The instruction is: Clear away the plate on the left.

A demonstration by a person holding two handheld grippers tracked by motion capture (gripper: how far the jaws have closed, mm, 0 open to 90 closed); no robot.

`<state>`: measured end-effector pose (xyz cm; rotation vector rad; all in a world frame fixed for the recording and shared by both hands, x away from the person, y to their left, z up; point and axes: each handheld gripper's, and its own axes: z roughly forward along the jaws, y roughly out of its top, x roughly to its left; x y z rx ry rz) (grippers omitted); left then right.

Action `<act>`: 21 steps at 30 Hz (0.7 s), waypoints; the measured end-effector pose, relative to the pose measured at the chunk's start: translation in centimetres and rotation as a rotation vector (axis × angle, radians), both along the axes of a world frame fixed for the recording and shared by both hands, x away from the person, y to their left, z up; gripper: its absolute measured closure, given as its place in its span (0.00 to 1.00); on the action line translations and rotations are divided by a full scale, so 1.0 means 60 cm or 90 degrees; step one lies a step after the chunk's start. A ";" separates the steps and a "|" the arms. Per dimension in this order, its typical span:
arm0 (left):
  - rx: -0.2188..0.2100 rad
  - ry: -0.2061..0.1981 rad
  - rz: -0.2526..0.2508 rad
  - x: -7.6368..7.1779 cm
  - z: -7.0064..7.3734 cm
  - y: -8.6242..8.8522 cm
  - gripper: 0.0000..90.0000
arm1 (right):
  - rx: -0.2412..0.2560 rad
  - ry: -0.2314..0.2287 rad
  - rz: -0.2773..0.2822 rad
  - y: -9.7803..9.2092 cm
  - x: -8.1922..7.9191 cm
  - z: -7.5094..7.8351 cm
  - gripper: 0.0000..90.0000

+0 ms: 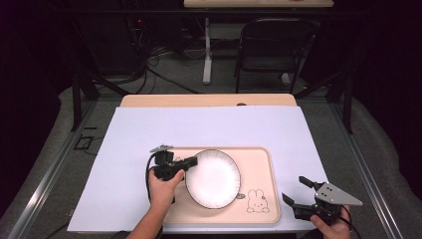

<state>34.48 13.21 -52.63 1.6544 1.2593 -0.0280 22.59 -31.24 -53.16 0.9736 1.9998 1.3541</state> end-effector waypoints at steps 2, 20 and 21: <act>0.001 0.002 0.003 0.001 -0.003 0.001 0.91 | 0.000 0.000 0.000 0.000 0.000 0.000 0.19; 0.007 0.034 0.022 0.011 -0.034 0.013 0.93 | 0.000 -0.001 0.001 0.000 0.000 0.000 0.19; 0.008 0.036 0.023 0.011 -0.035 0.014 0.93 | -0.001 -0.001 0.001 0.000 0.000 0.000 0.19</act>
